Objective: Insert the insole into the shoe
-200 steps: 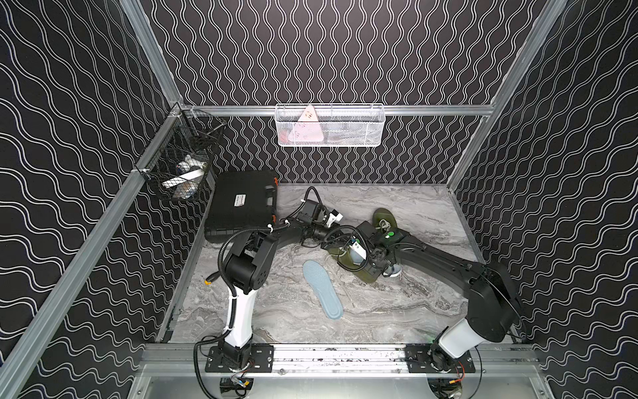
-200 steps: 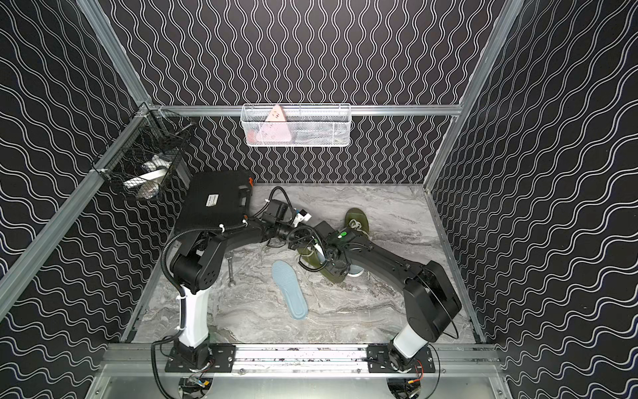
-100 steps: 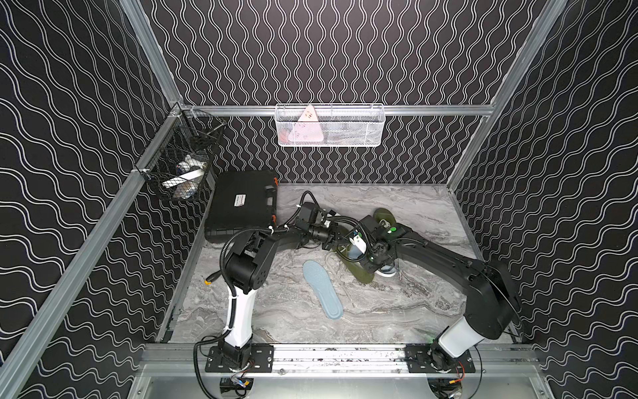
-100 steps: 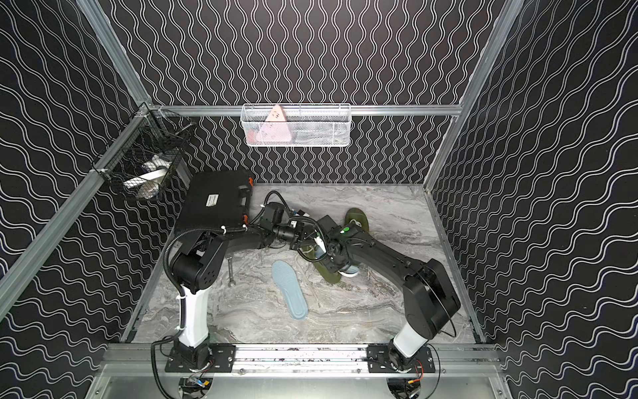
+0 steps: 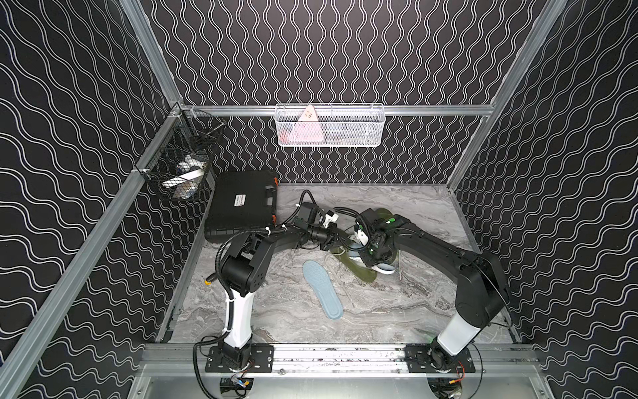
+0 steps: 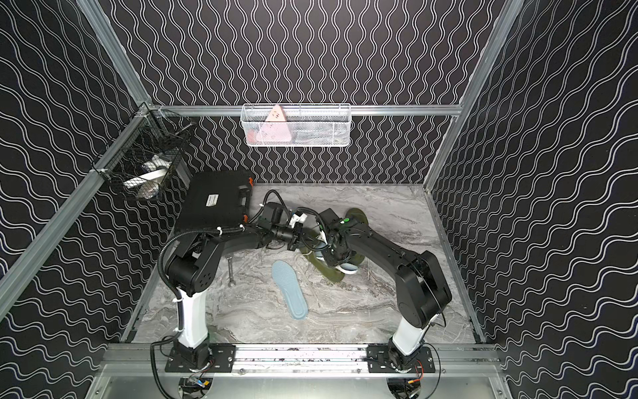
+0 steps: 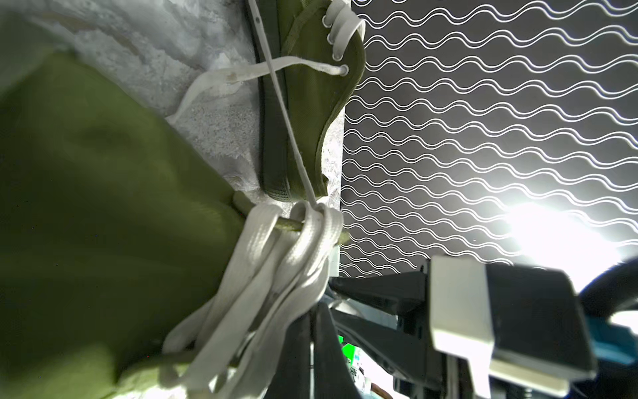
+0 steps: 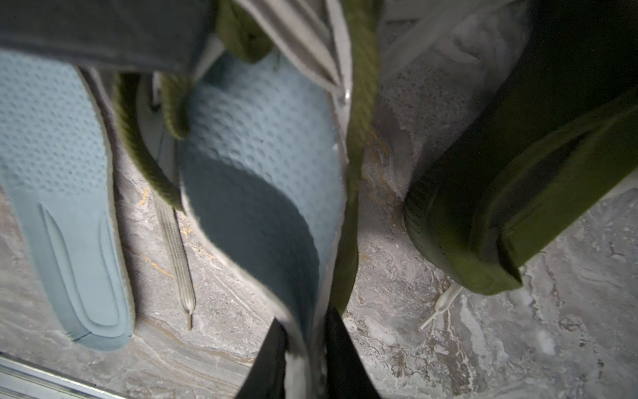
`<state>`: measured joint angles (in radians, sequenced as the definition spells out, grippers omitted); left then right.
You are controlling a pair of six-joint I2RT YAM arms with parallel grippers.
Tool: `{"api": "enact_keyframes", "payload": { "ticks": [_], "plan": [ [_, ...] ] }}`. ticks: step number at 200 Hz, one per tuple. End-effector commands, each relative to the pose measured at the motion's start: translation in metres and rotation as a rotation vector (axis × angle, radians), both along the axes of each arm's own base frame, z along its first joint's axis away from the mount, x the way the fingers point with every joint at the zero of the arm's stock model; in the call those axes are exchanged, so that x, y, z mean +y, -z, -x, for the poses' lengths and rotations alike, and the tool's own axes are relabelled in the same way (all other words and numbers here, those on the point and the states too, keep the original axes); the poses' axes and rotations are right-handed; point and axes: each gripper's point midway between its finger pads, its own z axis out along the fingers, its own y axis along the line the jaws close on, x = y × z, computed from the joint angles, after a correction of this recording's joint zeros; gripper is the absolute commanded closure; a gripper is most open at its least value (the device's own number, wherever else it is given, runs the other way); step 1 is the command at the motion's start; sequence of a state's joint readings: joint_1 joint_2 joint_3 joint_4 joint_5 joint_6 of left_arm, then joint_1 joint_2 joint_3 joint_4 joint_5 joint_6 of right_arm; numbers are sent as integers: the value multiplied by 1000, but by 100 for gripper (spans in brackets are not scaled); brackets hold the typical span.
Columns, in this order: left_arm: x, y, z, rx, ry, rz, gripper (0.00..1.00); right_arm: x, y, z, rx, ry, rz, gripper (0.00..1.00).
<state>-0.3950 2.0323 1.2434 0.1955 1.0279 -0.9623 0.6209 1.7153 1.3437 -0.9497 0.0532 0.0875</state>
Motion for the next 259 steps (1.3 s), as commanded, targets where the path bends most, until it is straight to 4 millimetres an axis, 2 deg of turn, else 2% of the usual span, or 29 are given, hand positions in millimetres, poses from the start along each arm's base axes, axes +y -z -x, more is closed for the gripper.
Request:
{"api": "enact_keyframes", "payload": {
  "ticks": [1, 77, 119, 155, 183, 216, 259],
  "plan": [
    [0, -7, 2, -41, 17, 0, 100, 5, -4, 2, 21, 67, -34, 80],
    [2, -6, 2, -49, 11, -25, 100, -1, -3, 11, 49, 113, -22, 80],
    [-4, -11, 7, -50, 13, -3, 100, 15, 4, 4, 39, 97, -61, 81],
    [-5, -6, 10, -35, 15, -6, 100, 27, 5, -10, -15, 53, -108, 83],
    [-6, -8, 10, -38, 17, 3, 100, 35, 8, -10, -41, 0, -160, 83],
    [-6, -10, 10, -44, 30, 0, 100, 28, 12, -7, -64, -66, -133, 83],
    [-8, -10, 8, -45, 39, 3, 100, 21, 4, 1, -121, -135, -141, 83]
  ]
}}
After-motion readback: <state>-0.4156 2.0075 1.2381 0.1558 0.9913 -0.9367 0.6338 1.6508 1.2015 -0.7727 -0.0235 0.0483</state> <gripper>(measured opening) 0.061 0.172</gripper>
